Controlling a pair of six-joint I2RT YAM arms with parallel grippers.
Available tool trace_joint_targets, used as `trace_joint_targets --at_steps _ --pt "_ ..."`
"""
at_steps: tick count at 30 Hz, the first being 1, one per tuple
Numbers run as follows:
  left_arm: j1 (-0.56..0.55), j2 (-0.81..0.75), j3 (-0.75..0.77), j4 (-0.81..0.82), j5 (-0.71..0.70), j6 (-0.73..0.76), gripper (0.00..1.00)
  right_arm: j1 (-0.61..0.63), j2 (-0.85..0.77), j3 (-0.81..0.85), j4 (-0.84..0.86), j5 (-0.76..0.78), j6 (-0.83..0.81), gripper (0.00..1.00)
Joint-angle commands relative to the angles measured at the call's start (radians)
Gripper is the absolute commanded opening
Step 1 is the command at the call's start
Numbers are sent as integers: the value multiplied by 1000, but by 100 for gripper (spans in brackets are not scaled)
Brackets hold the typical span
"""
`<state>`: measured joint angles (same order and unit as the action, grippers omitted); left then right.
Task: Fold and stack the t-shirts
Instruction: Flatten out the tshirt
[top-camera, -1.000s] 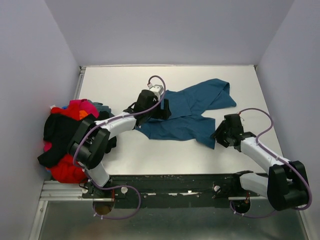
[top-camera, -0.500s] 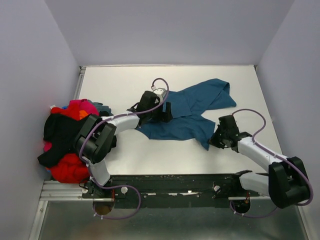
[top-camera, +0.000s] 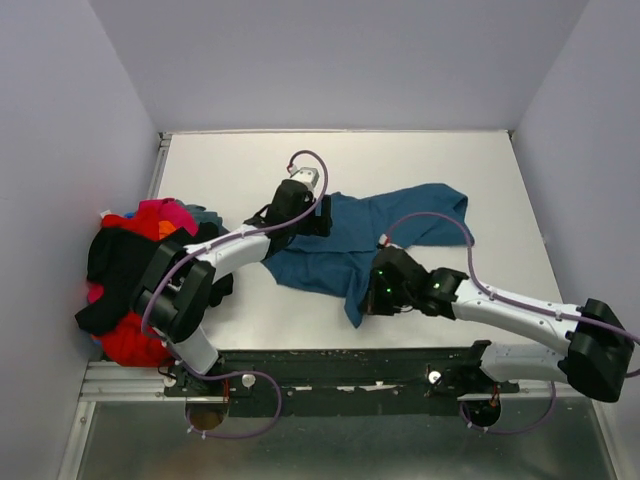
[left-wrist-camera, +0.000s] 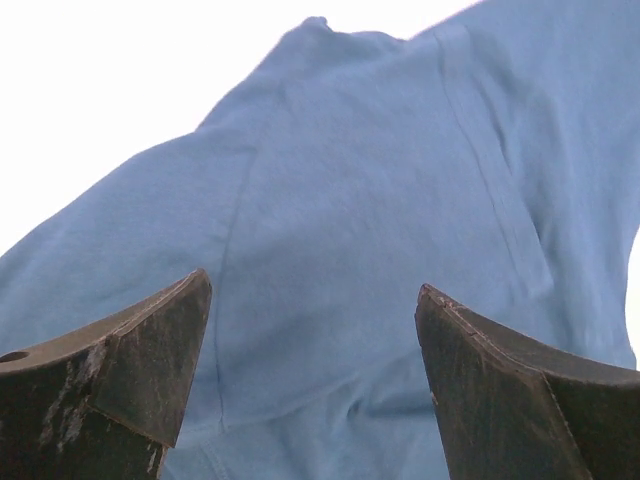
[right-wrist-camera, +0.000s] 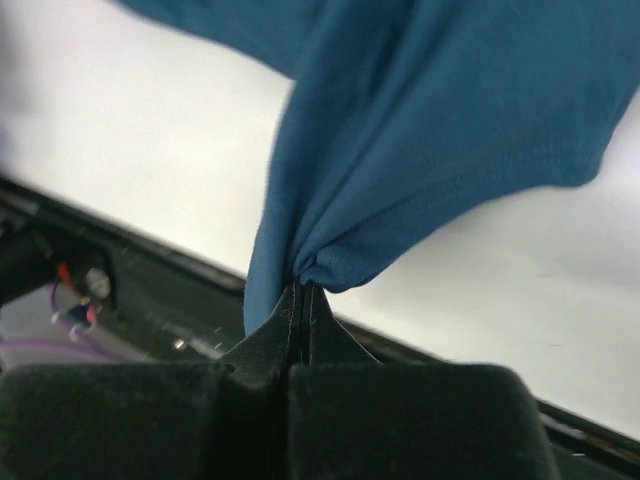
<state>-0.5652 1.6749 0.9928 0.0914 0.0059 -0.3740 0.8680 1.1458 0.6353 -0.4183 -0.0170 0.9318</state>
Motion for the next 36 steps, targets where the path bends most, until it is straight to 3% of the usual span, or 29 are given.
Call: trace_joint_targets --at_steps 1,3,5,7,8,10,13,16,22,27,32,36 --pt "-4 -90 -34 -47 -194 0 95 132 72 170 -96 43 4 1" --pt "-4 -118 -45 -73 -253 -5 95 157 78 201 -65 23 -53 1" --pt "-4 -139 -48 -125 -319 -29 96 155 74 217 -68 -11 -79 15" --pt "-4 -165 -54 -203 -384 -66 96 155 63 239 -118 70 -97 61" --pt "-4 -181 -62 -240 -411 -87 96 155 49 244 -152 136 -96 78" --pt "-4 -222 -89 -284 -451 -130 96 146 6 233 -187 247 -91 89" --pt "-4 -308 -157 -317 -465 -183 94 73 -72 189 -186 333 -111 90" --pt "-4 -366 -207 -357 -434 -262 91 -73 -119 150 -185 333 -148 83" --pt "-7 -419 -296 -361 -391 -358 88 -325 -84 141 -182 388 -228 79" --pt "-4 -333 -280 -352 -400 -401 87 -454 -5 162 -142 388 -248 77" --pt "-1 -224 -232 -369 -441 -425 79 -553 18 124 -53 350 -212 77" --pt "30 -132 -218 -368 -479 -448 63 -673 78 116 -19 285 -169 74"
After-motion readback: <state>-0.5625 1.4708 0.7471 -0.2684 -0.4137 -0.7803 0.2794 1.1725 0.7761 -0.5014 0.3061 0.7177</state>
